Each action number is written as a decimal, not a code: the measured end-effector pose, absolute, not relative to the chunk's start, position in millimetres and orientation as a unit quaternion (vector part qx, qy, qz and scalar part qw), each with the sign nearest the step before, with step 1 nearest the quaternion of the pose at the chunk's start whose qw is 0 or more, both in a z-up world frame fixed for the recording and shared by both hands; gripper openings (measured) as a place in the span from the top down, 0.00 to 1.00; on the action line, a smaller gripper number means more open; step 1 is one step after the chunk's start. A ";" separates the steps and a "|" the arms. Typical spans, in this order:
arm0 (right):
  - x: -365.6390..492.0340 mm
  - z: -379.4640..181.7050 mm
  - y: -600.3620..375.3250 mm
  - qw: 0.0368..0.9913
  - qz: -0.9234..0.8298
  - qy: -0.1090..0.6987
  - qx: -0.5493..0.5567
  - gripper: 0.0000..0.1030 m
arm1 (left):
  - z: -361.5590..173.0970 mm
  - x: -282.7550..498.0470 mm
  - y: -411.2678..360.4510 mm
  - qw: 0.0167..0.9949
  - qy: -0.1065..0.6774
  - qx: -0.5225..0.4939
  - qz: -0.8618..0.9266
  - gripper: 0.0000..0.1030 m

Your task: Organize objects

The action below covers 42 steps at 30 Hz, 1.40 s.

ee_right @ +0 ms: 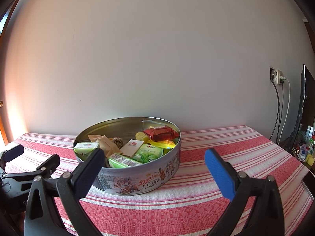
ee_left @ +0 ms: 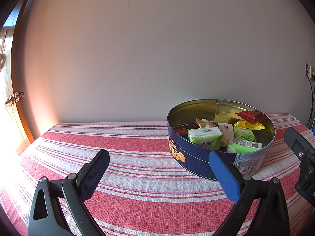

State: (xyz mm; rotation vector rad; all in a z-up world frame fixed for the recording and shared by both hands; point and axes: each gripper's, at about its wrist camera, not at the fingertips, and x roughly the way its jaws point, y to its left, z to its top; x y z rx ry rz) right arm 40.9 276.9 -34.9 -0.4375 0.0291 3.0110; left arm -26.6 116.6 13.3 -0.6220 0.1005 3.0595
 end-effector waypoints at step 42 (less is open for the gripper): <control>41.2 -34.1 275.1 0.051 0.988 0.010 -0.143 0.00 | 11.8 -33.7 122.2 -0.004 0.028 -0.213 0.977 0.01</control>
